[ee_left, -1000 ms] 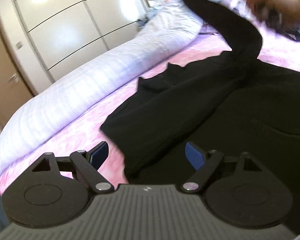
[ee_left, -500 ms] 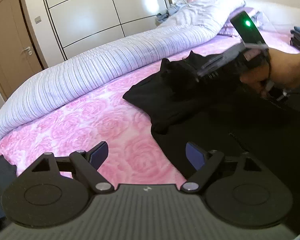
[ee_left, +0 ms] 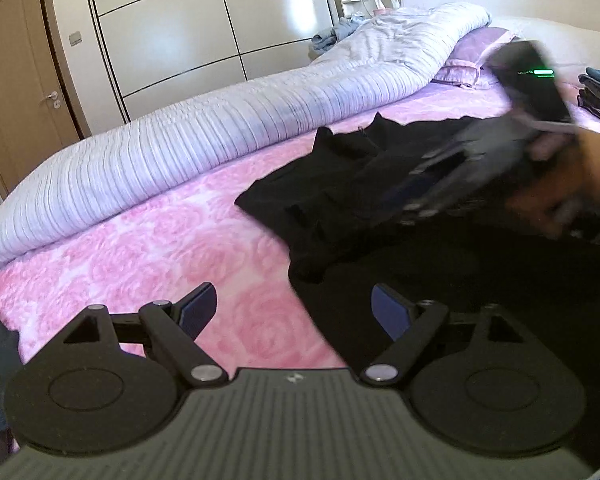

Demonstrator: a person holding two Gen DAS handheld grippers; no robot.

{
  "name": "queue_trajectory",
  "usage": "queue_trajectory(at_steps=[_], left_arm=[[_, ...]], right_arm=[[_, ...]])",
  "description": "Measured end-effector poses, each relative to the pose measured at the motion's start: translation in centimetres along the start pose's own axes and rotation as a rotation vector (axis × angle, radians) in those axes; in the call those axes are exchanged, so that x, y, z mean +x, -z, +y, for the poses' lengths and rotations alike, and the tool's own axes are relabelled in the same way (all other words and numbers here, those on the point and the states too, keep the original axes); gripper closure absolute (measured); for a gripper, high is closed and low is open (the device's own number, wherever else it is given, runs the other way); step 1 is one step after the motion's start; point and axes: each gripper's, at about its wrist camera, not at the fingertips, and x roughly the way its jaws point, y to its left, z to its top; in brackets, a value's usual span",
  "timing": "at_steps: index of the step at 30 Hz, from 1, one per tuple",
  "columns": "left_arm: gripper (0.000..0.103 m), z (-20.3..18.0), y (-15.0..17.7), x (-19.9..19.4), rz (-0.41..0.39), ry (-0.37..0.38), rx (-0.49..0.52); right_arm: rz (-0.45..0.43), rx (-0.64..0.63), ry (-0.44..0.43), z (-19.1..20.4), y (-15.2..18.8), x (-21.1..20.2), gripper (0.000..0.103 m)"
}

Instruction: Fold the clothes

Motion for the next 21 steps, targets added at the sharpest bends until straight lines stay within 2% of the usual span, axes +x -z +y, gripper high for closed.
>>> queue_trajectory(at_steps=[3, 5, 8, 9, 11, 15, 18, 19, 20, 21], left_arm=[[0.021, -1.1, -1.6, 1.9, -0.009, 0.040, -0.007], [0.021, -1.9, -2.7, 3.4, -0.014, 0.071, -0.010], [0.021, -3.5, -4.3, 6.5, -0.007, 0.112, 0.007], [0.021, -4.1, -4.8, 7.6, -0.002, 0.123, 0.017], [0.021, -4.9, -5.6, 10.2, 0.010, 0.132, 0.036], [0.022, -4.6, -6.4, 15.0, 0.076, 0.121, -0.022], [0.025, -4.2, -6.2, 17.5, 0.124, 0.099, -0.051], [0.025, -4.2, -6.0, 18.1, 0.137, 0.094, -0.047], [0.025, -4.2, -5.8, 18.4, 0.147, 0.091, -0.043], [0.025, -4.2, -5.5, 18.7, 0.153, 0.085, -0.039]], right_arm=[[-0.085, 0.060, 0.096, -2.1, 2.1, -5.4, 0.055], [-0.127, 0.095, 0.211, -4.1, 3.6, -9.2, 0.055], [-0.126, 0.094, 0.479, -7.8, 5.9, -13.8, 0.047], [-0.106, 0.114, 0.554, -9.4, 6.6, -14.8, 0.042], [-0.055, 0.186, 0.668, -13.2, 7.9, -16.3, 0.039], [0.019, 0.288, 0.700, -19.5, 9.1, -16.4, 0.039], [0.035, 0.276, 0.644, -22.5, 9.2, -14.9, 0.039], [0.033, 0.289, 0.655, -22.7, 9.4, -15.0, 0.039], [0.032, 0.303, 0.666, -22.9, 9.6, -15.1, 0.041], [0.030, 0.316, 0.677, -23.2, 9.9, -15.1, 0.053]])
